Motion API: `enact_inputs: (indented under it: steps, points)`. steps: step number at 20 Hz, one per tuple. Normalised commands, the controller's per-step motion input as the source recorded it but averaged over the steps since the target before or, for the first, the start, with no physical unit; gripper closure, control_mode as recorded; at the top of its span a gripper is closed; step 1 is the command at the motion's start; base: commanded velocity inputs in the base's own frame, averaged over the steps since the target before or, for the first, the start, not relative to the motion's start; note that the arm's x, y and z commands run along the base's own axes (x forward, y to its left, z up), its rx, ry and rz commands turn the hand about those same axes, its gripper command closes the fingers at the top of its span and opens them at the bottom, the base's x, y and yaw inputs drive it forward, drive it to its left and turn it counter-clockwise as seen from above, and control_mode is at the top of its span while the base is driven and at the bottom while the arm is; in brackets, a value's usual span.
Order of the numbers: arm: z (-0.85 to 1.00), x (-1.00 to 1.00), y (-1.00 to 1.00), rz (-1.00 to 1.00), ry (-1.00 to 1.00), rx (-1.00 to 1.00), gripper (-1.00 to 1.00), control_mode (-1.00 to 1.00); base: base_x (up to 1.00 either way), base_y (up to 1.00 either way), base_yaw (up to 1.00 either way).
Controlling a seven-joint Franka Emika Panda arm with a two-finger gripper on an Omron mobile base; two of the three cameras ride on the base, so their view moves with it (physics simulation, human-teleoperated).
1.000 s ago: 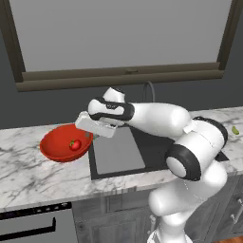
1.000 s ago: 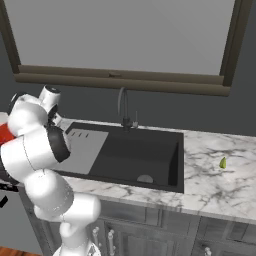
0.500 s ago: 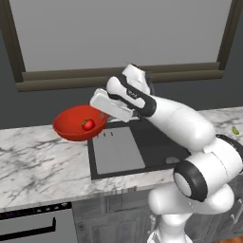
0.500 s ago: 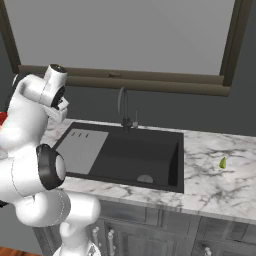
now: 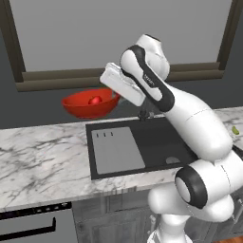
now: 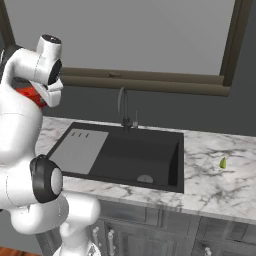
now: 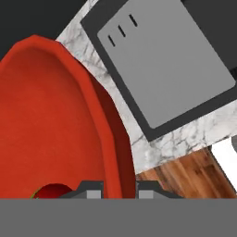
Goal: Pick the tomato from the sink and place it in the bowl. Then pick the bowl and place it in the microwave. Then close the microwave door and press the start button.
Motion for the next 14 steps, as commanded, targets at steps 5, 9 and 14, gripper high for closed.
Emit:
enact_inputs:
  steps: [5, 9, 14]
  points:
    - [0.6, -0.59, -0.51, -0.39, 0.02, -0.02, 1.0, -1.0, 0.0, 0.0, 0.0]
    - [0.45, -0.56, -0.47, -0.35, 0.0, -0.06, 1.0, -1.0, 0.0, 0.0, 0.0]
    - [0.43, -0.7, -0.45, -0.28, -0.02, -0.07, 1.0, -1.0, 0.0, 0.0, 0.0]
